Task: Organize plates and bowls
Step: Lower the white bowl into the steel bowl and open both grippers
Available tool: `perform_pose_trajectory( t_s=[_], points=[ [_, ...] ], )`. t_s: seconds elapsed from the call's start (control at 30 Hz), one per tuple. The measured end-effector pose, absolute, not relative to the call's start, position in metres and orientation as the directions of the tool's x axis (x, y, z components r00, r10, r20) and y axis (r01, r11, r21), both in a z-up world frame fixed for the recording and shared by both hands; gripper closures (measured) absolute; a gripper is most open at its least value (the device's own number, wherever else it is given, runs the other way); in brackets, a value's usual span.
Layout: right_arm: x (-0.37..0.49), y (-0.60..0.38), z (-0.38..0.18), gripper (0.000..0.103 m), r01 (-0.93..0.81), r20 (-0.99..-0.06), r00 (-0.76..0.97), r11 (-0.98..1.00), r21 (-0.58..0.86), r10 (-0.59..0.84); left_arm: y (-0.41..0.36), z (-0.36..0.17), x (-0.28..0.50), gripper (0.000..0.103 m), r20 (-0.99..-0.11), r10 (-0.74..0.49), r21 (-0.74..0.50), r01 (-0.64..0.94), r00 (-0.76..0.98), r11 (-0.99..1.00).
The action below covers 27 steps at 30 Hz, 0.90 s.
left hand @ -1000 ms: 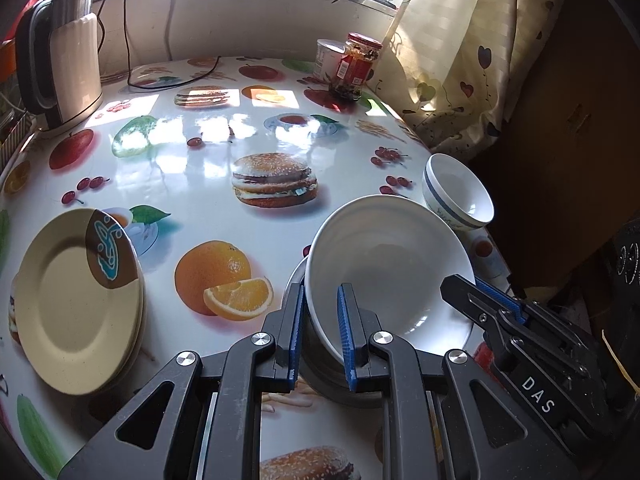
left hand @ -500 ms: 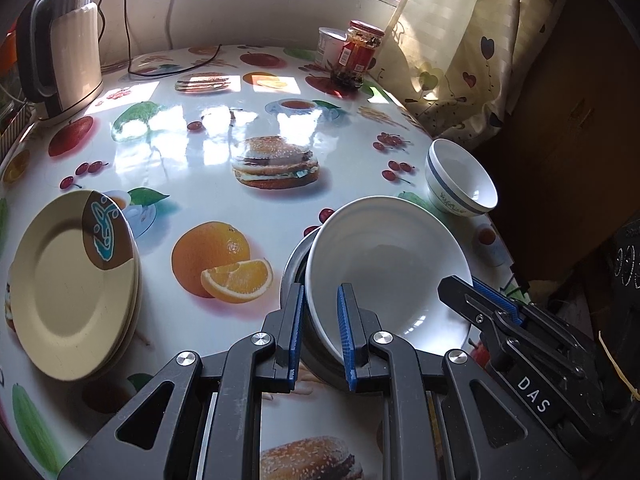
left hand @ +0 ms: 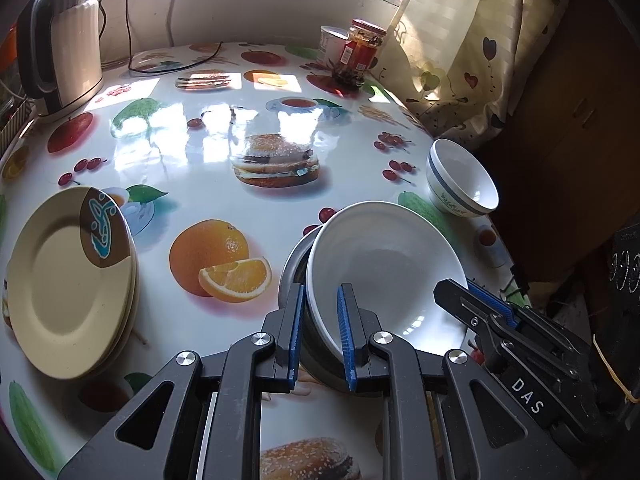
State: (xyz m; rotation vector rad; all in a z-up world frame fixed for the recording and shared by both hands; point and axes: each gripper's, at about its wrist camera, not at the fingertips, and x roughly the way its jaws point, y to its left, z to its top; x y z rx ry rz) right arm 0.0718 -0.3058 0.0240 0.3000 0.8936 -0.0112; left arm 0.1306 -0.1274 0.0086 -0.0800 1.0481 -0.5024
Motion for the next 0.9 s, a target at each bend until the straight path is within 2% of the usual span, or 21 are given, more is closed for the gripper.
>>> perform_pose_trajectory(
  t_s=[0.2,0.33,0.57,0.7,0.9],
  points=[
    [0.072,-0.306,0.024,0.085,0.135,-0.767,0.632,0.958,0.253,0.113,-0.127,0.011,0.131,0.085,-0.808,-0.427,-0.291,0.355,0.406,0.888],
    [0.073,-0.308,0.025,0.076,0.139,-0.762,0.638,0.956,0.259,0.113,-0.129,0.014,0.132,0.085,-0.806,-0.423,-0.283,0.359,0.414,0.889],
    [0.075,-0.315,0.031,0.073,0.152,-0.752,0.651,0.951,0.269,0.109,-0.135,0.023,0.133,0.085,-0.802,-0.398,-0.239,0.371,0.446,0.897],
    [0.075,-0.321,0.035,0.071,0.164,-0.745,0.660,0.949,0.270,0.098,-0.140,0.029,0.136,0.077,-0.795,-0.397,-0.227,0.381,0.459,0.896],
    [0.077,-0.330,0.041,0.070,0.184,-0.738,0.670,0.946,0.268,0.079,-0.149,0.035,0.142,0.077,-0.787,-0.410,-0.230,0.397,0.461,0.888]
  ],
)
